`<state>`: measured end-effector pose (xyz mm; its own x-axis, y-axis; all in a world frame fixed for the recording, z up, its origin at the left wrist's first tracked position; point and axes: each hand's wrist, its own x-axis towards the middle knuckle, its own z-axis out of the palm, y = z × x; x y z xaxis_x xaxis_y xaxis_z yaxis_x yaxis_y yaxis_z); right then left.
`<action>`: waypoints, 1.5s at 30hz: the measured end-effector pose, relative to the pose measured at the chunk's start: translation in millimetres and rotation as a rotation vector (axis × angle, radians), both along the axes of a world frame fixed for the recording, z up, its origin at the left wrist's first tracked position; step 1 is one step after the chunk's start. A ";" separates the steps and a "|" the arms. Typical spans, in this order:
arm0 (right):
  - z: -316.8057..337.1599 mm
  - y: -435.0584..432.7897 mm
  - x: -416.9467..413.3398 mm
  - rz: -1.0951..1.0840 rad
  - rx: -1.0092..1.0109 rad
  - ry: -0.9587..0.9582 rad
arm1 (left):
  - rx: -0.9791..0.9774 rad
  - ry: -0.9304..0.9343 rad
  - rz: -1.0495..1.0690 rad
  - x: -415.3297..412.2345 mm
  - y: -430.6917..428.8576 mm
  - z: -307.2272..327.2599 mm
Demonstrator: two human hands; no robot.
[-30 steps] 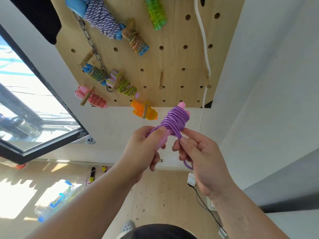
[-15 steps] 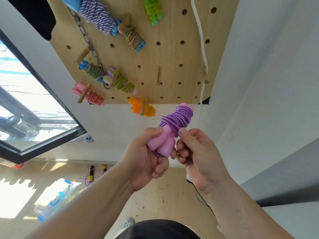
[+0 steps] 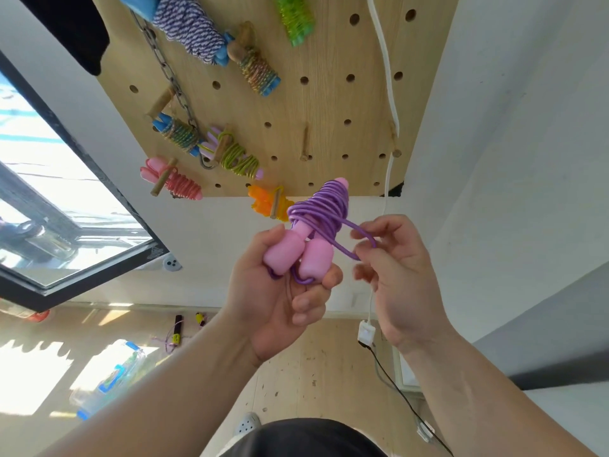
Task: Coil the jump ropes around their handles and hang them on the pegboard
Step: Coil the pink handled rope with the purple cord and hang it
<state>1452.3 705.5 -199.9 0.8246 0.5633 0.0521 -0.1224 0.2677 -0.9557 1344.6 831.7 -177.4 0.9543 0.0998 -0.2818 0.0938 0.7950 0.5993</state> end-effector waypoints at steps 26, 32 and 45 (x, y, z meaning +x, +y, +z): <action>-20.2 -3.8 14.7 -0.123 -0.402 -1.182 | 0.212 0.233 -0.239 -3.1 14.5 4.2; -6.5 -19.7 15.8 0.031 -0.294 -0.926 | 1.036 0.493 -0.175 -7.3 9.1 5.0; 11.5 -8.0 -18.4 0.141 -0.562 -0.637 | 0.690 0.289 0.397 0.7 -1.8 -9.6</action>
